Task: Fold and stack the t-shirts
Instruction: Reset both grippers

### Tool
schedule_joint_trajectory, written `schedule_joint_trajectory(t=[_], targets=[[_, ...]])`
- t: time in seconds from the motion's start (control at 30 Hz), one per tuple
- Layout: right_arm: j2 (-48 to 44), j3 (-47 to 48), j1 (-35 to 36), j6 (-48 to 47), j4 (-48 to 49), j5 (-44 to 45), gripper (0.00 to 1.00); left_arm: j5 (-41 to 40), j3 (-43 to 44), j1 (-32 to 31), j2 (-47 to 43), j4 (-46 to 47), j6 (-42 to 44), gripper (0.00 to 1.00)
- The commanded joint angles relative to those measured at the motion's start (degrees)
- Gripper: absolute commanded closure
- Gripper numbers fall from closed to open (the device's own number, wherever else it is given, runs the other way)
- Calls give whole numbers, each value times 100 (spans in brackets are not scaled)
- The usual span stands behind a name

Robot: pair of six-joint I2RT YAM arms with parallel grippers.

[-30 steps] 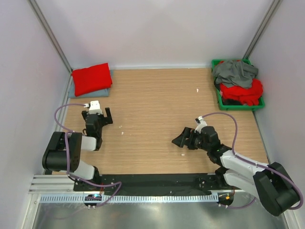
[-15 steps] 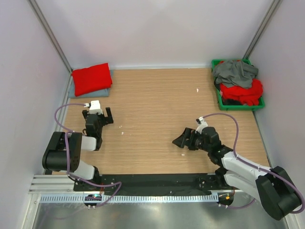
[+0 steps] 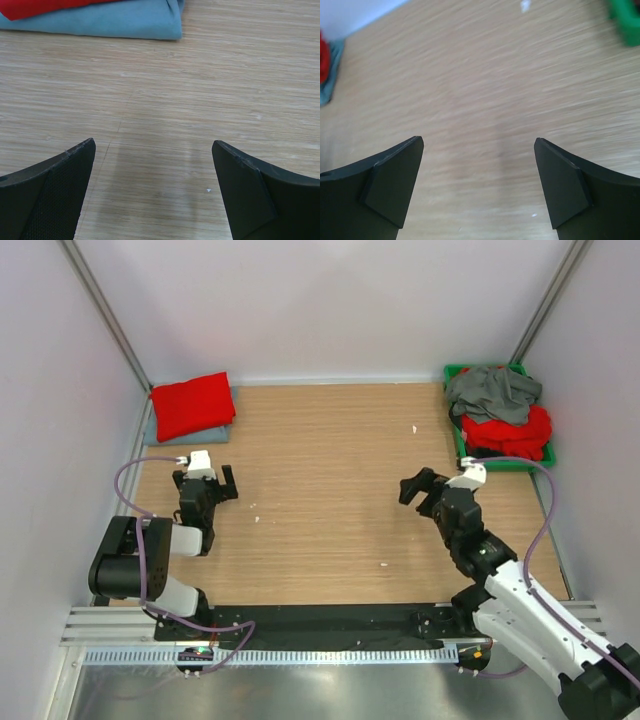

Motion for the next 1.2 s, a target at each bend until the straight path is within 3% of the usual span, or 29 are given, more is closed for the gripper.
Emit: schedule_joint_trajectory(t=[0.0, 0.13, 0.17, 0.23, 0.27, 0.43, 0.6, 0.77, 0.83, 0.87, 0.93, 0.97, 1.0, 1.13, 1.17], targets=[[-20, 122, 16, -102, -258, 2759, 0, 1, 100, 37, -55, 461, 86, 0], [261, -10, 16, -838, 480, 3817, 0, 1, 100, 28, -55, 452, 86, 0], [523, -228, 16, -1510, 838, 3994, 0, 1, 100, 37, -55, 461, 86, 0], [988, -588, -2, -2313, 2356, 4362, 0, 1, 100, 37, -63, 452, 86, 0], [1574, -956, -2, -2995, 3694, 4443, 0, 1, 100, 37, -63, 461, 86, 0], [3713, -1039, -291, -3835, 5919, 3971, 0, 1, 100, 37, -55, 452, 86, 0], [4874, -451, -414, -4293, 6607, 3127, 0, 1, 100, 37, -55, 443, 86, 0], [5070, -143, -809, -4243, 6400, 2785, 0, 1, 100, 37, -55, 452, 86, 0], [4738, -256, -1178, -3962, 6116, 1837, 2, 1, 100, 37, -55, 452, 86, 0], [4622, -457, -1693, -3508, 6081, 1442, 2, 1, 100, 37, -55, 452, 86, 0], [4646, -861, -2171, -3119, 6797, 565, 3, -8, 100, 37, -55, 452, 86, 0], [4874, -1289, -2451, -2908, 7993, 429, 3, 1, 100, 37, -55, 443, 77, 0], [4971, -1424, -2454, -2923, 8223, 462, 0, 1, 100, 37, -55, 443, 86, 0], [4763, -1083, -2489, -2801, 7209, 410, 0, -8, 100, 37, -63, 452, 86, 0], [4892, -1117, -2498, -2818, 7536, 462, 0, -8, 100, 28, -55, 443, 86, 0]])
